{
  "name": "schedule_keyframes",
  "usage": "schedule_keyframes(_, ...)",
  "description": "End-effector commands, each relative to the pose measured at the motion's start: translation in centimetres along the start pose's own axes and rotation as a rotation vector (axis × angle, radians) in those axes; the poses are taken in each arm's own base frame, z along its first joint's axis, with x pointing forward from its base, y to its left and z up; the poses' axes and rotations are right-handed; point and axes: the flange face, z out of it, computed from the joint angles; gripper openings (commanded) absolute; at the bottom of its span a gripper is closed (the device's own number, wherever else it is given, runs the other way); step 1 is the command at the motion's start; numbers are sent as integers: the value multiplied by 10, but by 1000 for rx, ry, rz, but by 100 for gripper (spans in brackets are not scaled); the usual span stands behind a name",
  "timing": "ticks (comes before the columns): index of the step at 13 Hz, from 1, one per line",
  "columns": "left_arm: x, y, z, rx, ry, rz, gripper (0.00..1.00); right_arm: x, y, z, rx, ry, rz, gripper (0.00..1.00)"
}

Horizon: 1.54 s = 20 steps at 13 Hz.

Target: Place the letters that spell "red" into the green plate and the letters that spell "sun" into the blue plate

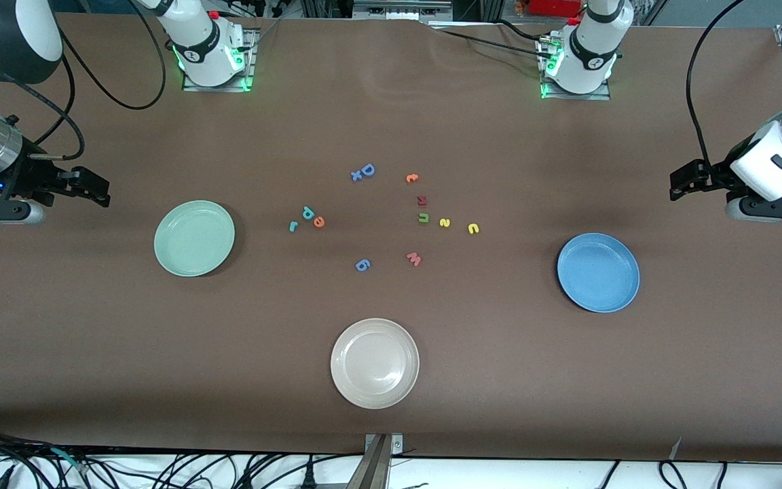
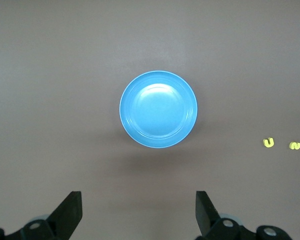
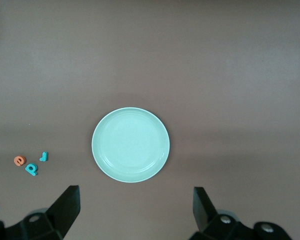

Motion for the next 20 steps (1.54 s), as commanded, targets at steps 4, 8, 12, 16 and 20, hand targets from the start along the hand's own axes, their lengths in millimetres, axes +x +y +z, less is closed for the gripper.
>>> schedule_keyframes(4, 22, -6, 38, -28, -65, -27, 100, 1, -60, 26, -22, -83, -46, 100)
schedule_keyframes(8, 51, 26, 98, -52, -159, 14, 100, -3, -119, 69, -35, -126, 42, 99)
schedule_keyframes(12, 67, 108, 163, -148, -219, 60, 100, -30, -174, 132, -42, -106, 141, 98)
schedule_keyframes(16, 52, 218, 205, -125, -133, -69, 100, -57, -200, 221, -1, -73, 235, 94)
schedule_keyframes(20, 4, 281, 276, -130, 18, -174, 100, -71, -238, 281, 10, -86, 323, 94)
